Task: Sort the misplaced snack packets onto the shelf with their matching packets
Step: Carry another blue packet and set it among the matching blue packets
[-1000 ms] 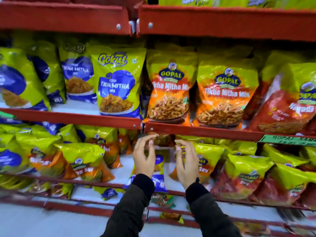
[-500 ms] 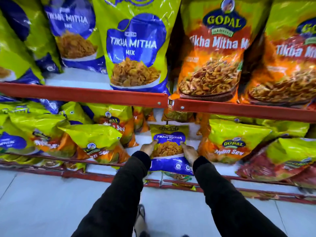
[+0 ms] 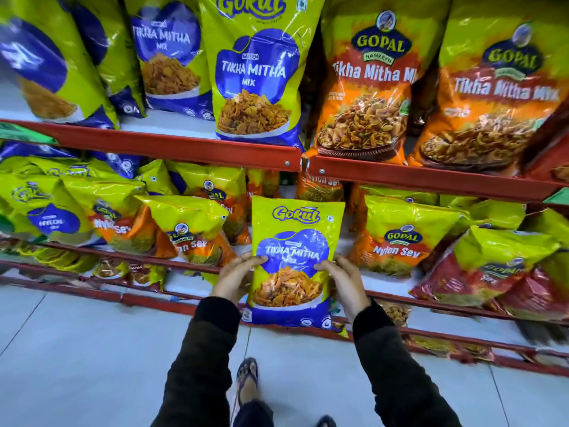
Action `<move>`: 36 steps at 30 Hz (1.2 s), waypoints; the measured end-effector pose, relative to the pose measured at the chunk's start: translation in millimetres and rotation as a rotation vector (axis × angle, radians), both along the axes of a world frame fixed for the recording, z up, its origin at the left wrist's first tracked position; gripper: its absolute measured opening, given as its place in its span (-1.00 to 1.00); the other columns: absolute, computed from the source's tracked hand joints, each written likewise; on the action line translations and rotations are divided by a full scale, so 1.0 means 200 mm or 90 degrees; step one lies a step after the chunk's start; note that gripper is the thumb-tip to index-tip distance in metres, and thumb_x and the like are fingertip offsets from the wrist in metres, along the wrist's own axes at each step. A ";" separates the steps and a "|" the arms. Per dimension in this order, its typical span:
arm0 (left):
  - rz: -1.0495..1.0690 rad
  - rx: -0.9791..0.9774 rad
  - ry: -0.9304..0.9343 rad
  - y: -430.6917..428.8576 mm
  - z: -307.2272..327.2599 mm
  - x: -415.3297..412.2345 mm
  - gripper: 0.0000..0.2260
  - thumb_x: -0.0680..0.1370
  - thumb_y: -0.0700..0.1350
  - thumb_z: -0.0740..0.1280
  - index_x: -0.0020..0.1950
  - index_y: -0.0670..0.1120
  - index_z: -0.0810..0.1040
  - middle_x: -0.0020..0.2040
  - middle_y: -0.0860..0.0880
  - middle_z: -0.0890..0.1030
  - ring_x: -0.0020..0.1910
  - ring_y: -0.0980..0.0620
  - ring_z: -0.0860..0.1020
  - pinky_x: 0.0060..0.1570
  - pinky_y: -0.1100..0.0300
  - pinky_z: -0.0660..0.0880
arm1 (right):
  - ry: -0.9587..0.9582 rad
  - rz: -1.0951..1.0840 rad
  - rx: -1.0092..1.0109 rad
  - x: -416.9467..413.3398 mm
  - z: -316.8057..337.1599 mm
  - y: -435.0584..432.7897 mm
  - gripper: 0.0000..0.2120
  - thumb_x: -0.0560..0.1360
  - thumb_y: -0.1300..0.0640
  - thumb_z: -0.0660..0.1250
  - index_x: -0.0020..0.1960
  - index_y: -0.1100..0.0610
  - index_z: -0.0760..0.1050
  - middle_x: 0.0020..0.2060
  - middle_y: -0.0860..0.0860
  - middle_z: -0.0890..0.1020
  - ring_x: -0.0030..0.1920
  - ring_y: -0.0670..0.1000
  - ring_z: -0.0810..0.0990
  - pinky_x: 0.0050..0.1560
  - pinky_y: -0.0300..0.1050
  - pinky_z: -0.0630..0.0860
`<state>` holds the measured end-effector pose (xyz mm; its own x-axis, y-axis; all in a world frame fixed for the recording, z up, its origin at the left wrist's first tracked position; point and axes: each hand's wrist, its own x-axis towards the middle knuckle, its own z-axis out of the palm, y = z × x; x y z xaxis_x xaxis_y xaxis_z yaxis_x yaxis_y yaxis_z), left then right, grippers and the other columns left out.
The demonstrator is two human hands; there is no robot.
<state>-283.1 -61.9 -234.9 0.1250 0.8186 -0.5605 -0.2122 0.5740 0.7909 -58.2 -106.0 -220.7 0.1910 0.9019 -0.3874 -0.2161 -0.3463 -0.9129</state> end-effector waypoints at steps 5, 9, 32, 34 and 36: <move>0.074 0.077 -0.016 -0.06 0.22 -0.21 -0.52 0.15 -0.02 0.61 0.06 -0.01 0.68 -0.05 -0.04 0.72 -0.10 -0.05 0.63 -0.12 0.12 0.47 | -0.045 0.127 0.142 -0.11 0.30 -0.02 -0.92 0.46 0.34 0.42 -0.04 0.28 0.61 -0.15 0.09 0.71 -0.11 0.01 0.67 -0.12 -0.23 0.58; 0.117 0.173 0.000 0.00 0.50 -0.35 -0.32 0.17 0.07 0.62 0.26 -0.03 0.59 0.07 -0.10 0.66 0.03 -0.08 0.52 -0.03 -0.01 0.36 | -0.058 0.163 0.228 -0.23 0.57 0.11 -0.73 0.38 0.22 0.48 0.03 0.31 0.58 -0.13 0.15 0.70 -0.11 0.09 0.67 -0.03 0.03 0.55; 0.208 0.521 -0.036 1.18 1.21 -0.96 -0.76 0.33 -0.25 0.44 -0.05 -0.04 0.58 -0.17 0.03 0.74 -0.12 0.05 0.68 0.00 0.19 0.57 | -0.209 0.015 0.466 -1.08 1.17 1.17 -0.60 0.51 0.30 0.42 0.34 0.21 0.50 0.26 0.11 0.64 0.32 0.12 0.59 0.40 0.05 0.47; 0.203 0.488 -0.044 1.22 1.16 -0.96 -0.75 0.32 -0.22 0.43 -0.02 -0.07 0.56 -0.10 -0.04 0.72 0.02 -0.09 0.63 0.12 0.09 0.53 | -0.302 0.015 0.456 -1.11 1.15 1.19 -0.63 0.53 0.22 0.42 0.32 0.18 0.51 0.18 0.04 0.66 0.27 0.12 0.61 0.32 -0.01 0.49; 0.184 0.458 0.005 1.24 1.13 -0.96 -0.61 0.32 -0.16 0.41 0.13 -0.17 0.55 0.06 -0.15 0.68 0.18 -0.18 0.57 0.27 -0.02 0.48 | -0.393 0.007 0.401 -1.12 1.14 1.20 -0.61 0.54 0.12 0.41 0.33 0.17 0.49 0.11 0.10 0.67 0.24 0.19 0.60 0.17 -0.07 0.50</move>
